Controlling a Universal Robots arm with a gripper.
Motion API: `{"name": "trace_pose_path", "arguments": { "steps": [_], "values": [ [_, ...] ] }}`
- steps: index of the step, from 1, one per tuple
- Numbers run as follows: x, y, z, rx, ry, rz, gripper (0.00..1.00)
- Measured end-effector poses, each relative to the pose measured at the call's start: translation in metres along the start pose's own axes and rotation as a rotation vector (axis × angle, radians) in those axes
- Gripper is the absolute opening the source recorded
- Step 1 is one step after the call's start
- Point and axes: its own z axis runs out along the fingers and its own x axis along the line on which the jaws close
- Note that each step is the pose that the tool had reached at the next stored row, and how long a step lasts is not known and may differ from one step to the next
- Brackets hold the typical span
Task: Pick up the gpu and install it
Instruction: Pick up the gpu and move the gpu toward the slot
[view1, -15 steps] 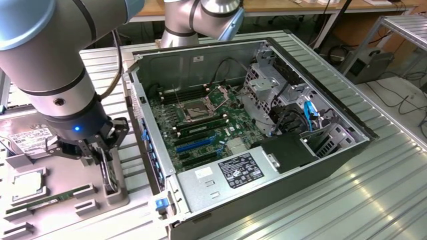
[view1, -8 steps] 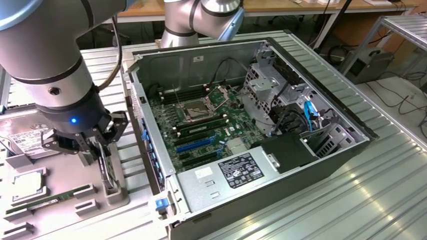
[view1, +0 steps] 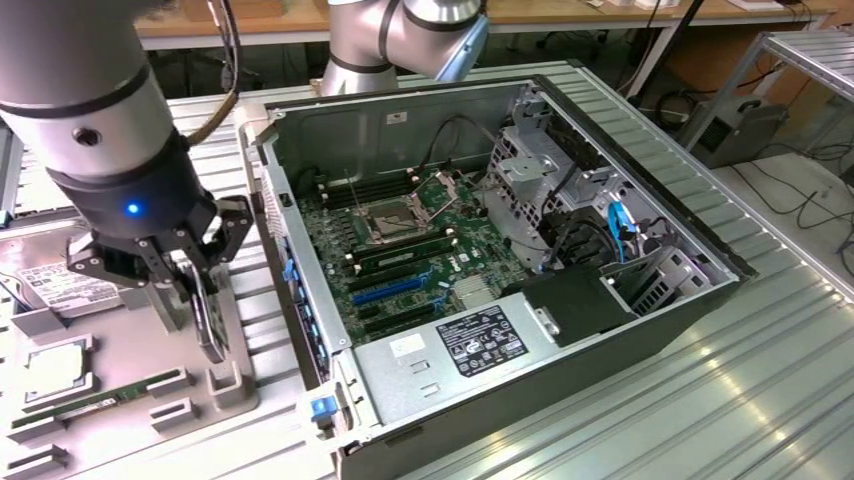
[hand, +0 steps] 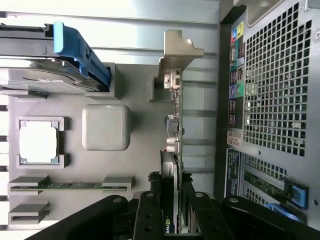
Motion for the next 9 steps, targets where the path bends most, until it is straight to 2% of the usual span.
{"name": "trace_pose_path", "arguments": {
  "steps": [9],
  "values": [
    [-0.008,-0.0028,-0.0443,-0.0025,0.0009,0.0,0.26]
  ]
}}
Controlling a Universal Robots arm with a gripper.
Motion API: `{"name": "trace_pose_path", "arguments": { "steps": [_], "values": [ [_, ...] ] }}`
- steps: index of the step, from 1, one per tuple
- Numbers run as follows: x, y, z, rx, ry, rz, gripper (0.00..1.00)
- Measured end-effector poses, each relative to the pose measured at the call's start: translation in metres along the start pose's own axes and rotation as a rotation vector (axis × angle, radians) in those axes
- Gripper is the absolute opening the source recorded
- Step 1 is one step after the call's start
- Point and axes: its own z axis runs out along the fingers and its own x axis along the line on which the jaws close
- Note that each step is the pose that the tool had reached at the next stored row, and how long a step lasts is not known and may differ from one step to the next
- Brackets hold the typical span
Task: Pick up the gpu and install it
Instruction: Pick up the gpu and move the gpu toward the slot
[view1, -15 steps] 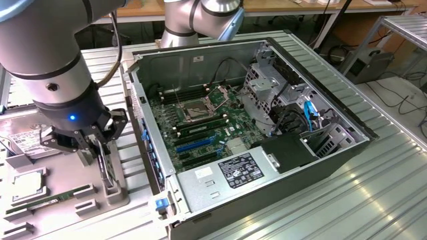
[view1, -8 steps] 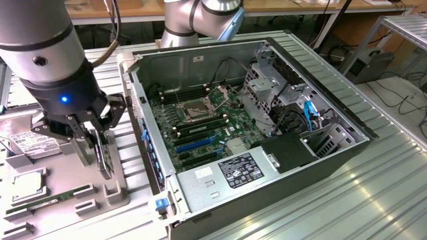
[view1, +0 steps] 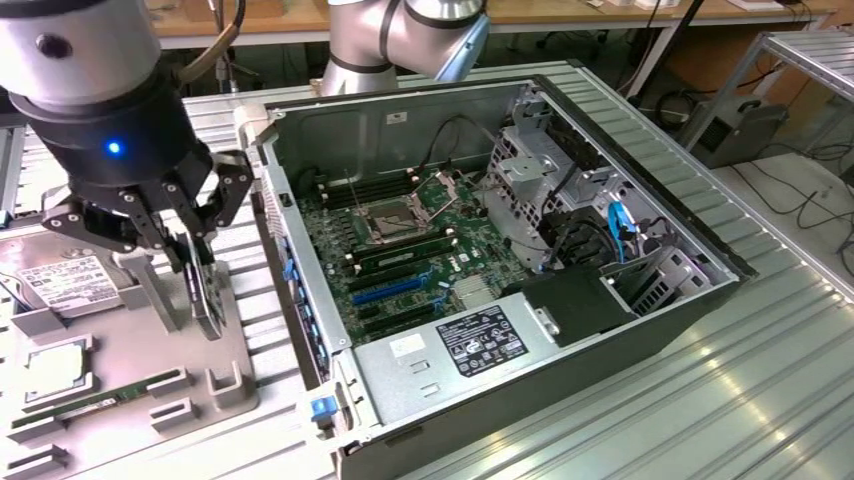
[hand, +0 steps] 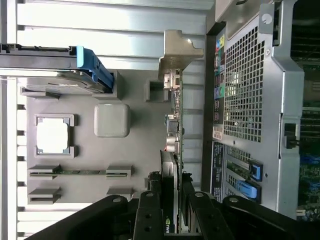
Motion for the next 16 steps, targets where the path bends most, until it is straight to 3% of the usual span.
{"name": "trace_pose_path", "arguments": {
  "steps": [5,10,16],
  "values": [
    [-0.008,-0.0033,-0.0224,-0.0006,0.0019,0.0,0.26],
    [-0.023,-0.0082,-0.0475,-0.0023,0.0074,0.0,0.26],
    [-0.055,-0.0113,-0.0784,-0.0049,0.0218,0.001,0.26]
  ]
}}
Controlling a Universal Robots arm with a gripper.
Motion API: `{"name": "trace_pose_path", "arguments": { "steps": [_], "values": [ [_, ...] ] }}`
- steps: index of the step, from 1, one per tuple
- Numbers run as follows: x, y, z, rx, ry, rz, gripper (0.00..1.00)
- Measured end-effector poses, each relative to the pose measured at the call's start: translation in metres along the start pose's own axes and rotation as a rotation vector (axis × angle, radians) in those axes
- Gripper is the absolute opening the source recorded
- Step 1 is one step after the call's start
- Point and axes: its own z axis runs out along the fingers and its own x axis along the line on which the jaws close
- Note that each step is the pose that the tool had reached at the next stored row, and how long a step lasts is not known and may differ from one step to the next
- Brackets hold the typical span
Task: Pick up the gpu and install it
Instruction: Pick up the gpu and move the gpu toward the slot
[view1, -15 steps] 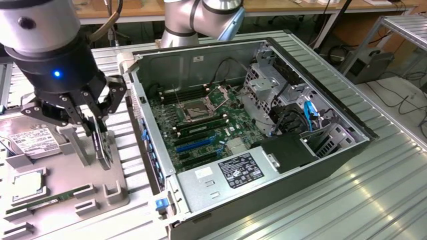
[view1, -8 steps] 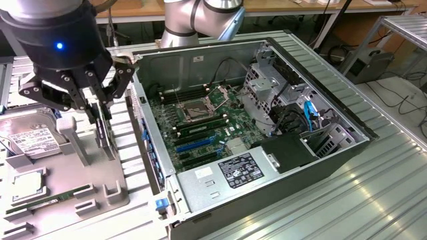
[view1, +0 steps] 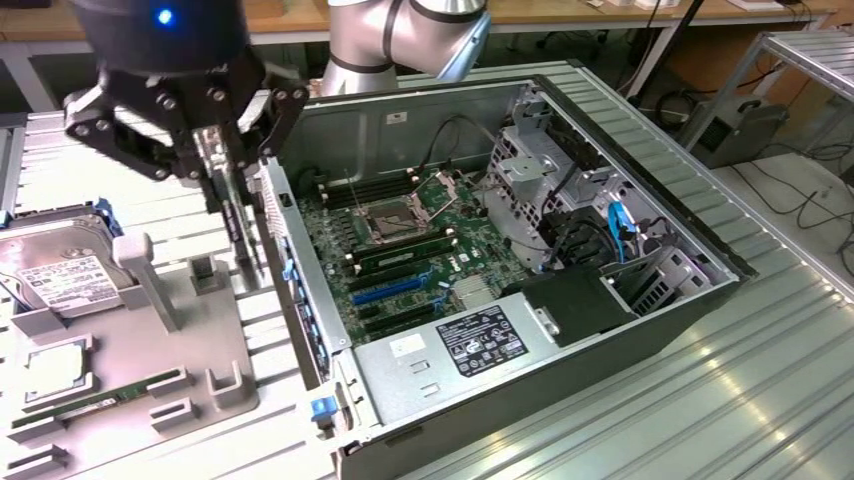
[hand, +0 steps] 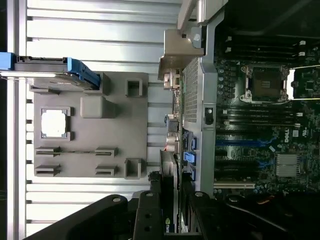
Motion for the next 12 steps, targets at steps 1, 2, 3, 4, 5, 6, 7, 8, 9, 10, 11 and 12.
{"name": "trace_pose_path", "arguments": {
  "steps": [1,2,3,4,5,6,7,8,9,10,11,12],
  "values": [
    [-0.005,-0.0001,-0.003,-0.0004,0.0042,0.0,0.26],
    [-0.011,-0.0002,-0.0058,-0.0004,0.0098,0.0,0.26],
    [-0.015,-0.0003,-0.0071,-0.0005,0.0136,0.0,0.26],
    [-0.021,-0.0003,-0.0086,-0.0006,0.0192,0.001,0.26],
    [-0.026,-0.0005,-0.0096,-0.0008,0.024,0.001,0.26],
    [-0.031,-0.0006,-0.01,-0.0009,0.0278,0.001,0.26],
    [-0.036,-0.0008,-0.01,-0.001,0.0313,0.001,0.26],
    [-0.041,-0.0009,-0.0099,-0.001,0.0344,0.001,0.26],
    [-0.045,-0.001,-0.0098,-0.0011,0.0366,0.001,0.26],
    [-0.05,-0.0012,-0.0095,-0.0012,0.0392,0.001,0.26],
    [-0.055,-0.0013,-0.0093,-0.0013,0.0409,0.001,0.26],
    [-0.059,-0.0014,-0.0091,-0.0012,0.0418,0.001,0.26]
  ]
}}
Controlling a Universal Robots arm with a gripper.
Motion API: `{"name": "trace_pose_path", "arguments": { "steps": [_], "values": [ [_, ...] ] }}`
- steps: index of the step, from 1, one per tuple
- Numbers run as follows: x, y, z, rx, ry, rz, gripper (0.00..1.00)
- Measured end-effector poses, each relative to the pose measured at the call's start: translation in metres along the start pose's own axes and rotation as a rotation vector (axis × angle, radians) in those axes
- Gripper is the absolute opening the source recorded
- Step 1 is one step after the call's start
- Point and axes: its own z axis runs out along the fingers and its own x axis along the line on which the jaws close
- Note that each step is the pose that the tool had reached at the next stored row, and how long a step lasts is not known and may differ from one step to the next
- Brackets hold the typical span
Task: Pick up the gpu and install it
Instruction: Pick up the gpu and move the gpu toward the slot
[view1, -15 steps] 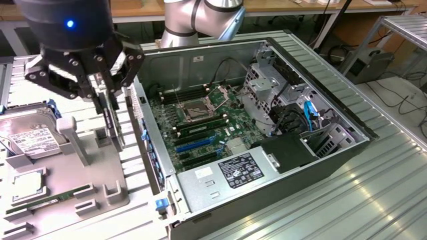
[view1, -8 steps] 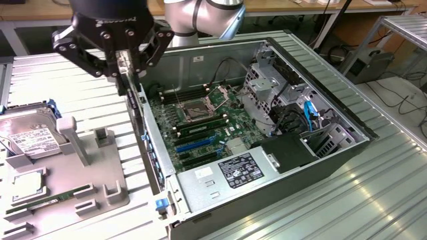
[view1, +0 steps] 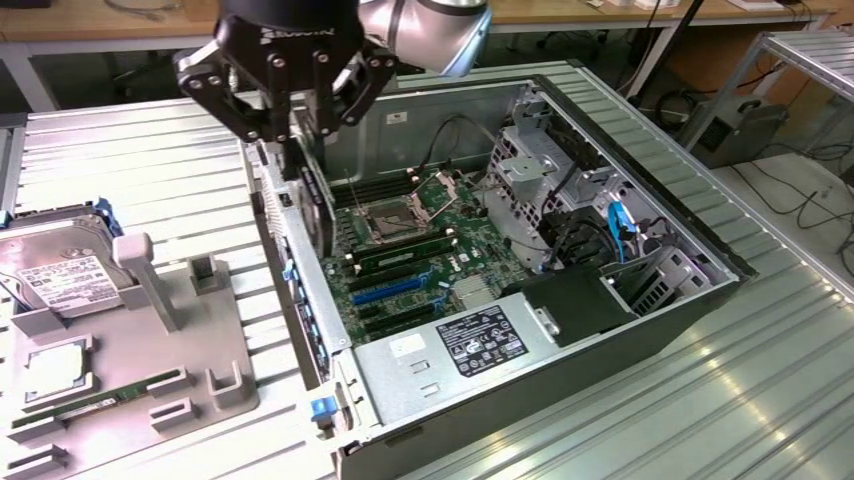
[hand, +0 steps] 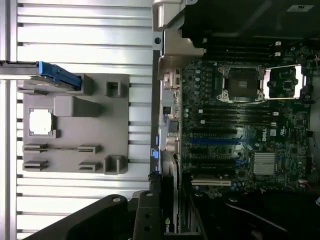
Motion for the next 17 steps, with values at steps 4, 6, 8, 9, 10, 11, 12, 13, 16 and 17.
{"name": "trace_pose_path", "arguments": {
  "steps": [4,6,8,9,10,11,12,13,16,17],
  "values": [
    [-0.019,-0.0006,0.0012,-0.0001,0.0025,0.0,0.26],
    [-0.031,-0.0004,0.0053,0.0004,0.0039,0.0,0.26],
    [-0.041,-0.0001,0.0095,0.001,0.0049,0.0,0.26],
    [-0.045,0.0001,0.0112,0.0015,0.0052,0.0,0.26],
    [-0.05,0.0004,0.0132,0.0019,0.0056,0.0,0.26],
    [-0.054,0.0007,0.0151,0.0022,0.0059,0.0,0.26],
    [-0.059,0.001,0.0168,0.0026,0.0062,0.0,0.26],
    [-0.063,0.0015,0.0187,0.0028,0.0065,0.0,0.26],
    [-0.077,0.0034,0.0243,0.0033,0.0074,0.0,0.26],
    [-0.082,0.0041,0.0263,0.0034,0.0077,0.0,0.26]
  ]
}}
